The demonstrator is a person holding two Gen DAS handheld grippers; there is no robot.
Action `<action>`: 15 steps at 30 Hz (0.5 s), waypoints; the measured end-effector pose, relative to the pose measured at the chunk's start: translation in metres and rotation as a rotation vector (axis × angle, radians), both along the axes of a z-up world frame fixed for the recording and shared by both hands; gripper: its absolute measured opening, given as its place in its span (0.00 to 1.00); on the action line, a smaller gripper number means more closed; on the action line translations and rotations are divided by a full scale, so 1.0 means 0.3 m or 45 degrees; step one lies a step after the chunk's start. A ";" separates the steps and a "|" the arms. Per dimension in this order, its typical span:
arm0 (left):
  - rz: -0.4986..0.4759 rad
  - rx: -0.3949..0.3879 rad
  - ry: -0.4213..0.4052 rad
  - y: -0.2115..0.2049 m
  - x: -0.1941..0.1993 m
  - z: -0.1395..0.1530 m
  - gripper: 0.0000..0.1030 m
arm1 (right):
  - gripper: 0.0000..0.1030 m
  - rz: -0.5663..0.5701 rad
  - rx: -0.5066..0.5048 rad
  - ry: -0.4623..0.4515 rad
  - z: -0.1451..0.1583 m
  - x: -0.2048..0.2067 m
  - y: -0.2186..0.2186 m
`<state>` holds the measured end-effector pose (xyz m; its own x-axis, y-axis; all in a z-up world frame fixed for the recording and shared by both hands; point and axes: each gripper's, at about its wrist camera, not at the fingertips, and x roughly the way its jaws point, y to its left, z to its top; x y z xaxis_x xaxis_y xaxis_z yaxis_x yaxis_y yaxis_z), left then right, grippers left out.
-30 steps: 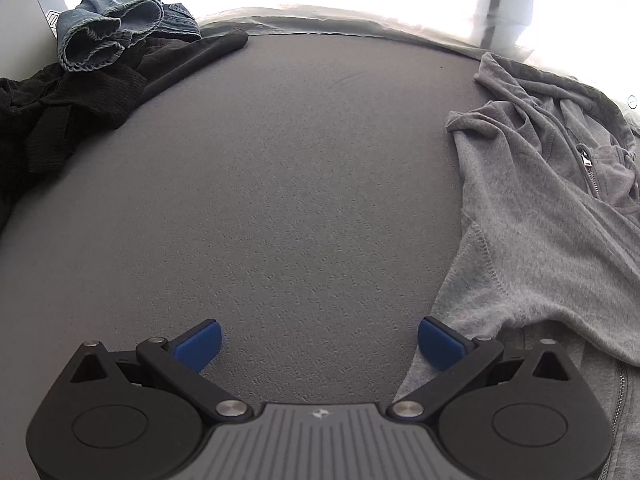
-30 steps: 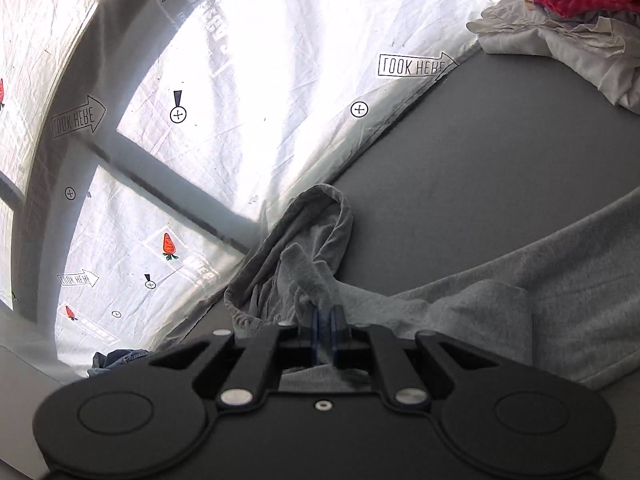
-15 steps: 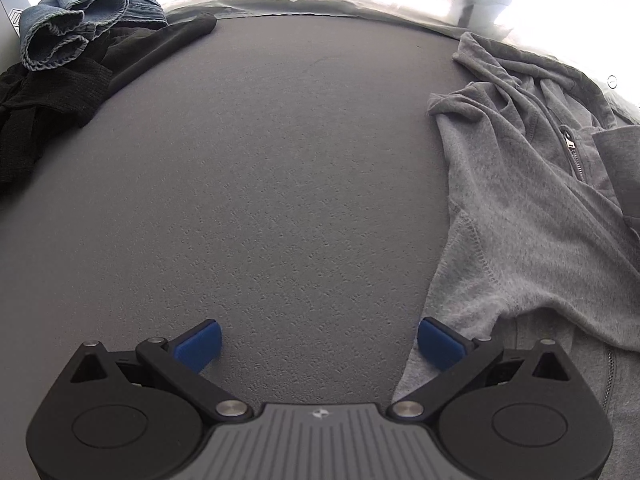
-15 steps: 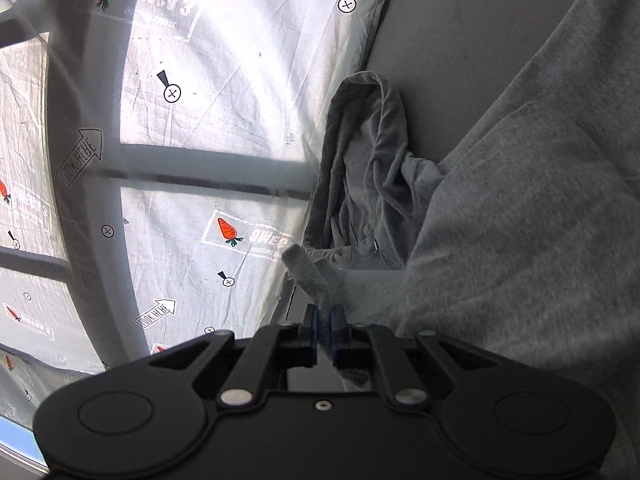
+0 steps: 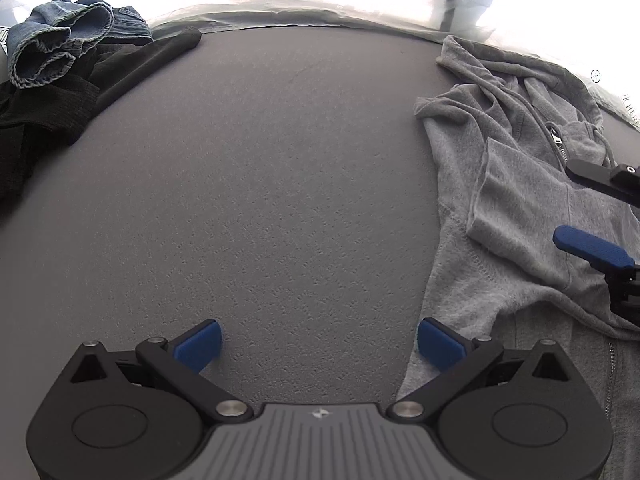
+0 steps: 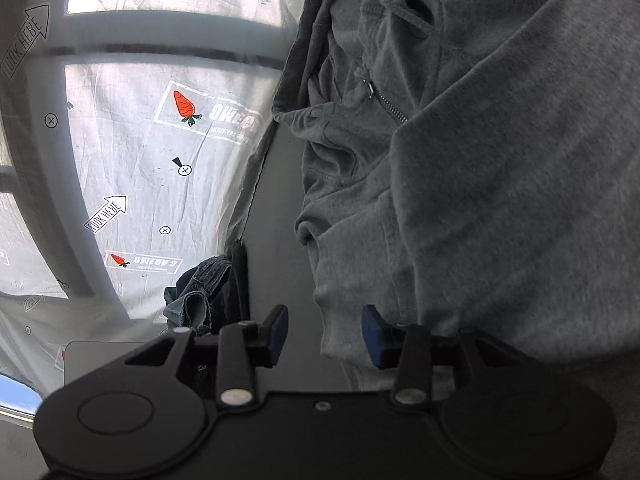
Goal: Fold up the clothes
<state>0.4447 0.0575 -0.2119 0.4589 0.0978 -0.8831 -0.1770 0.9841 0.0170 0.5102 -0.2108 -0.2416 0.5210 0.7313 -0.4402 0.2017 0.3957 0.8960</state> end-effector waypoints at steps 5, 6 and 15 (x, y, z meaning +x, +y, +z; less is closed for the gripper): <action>0.005 0.004 -0.022 -0.005 -0.009 -0.003 1.00 | 0.41 0.022 -0.180 -0.138 0.070 -0.033 -0.037; 0.006 0.005 -0.025 -0.006 -0.010 -0.004 1.00 | 0.41 0.007 -0.254 -0.168 0.086 -0.042 -0.055; 0.007 0.009 -0.047 -0.004 -0.020 -0.005 1.00 | 0.52 0.035 -0.714 -0.249 0.095 -0.115 -0.188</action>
<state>0.4387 0.0563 -0.2133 0.4905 0.1068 -0.8649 -0.1831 0.9829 0.0176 0.4757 -0.2673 -0.2130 0.6159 0.4291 -0.6608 0.0370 0.8220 0.5682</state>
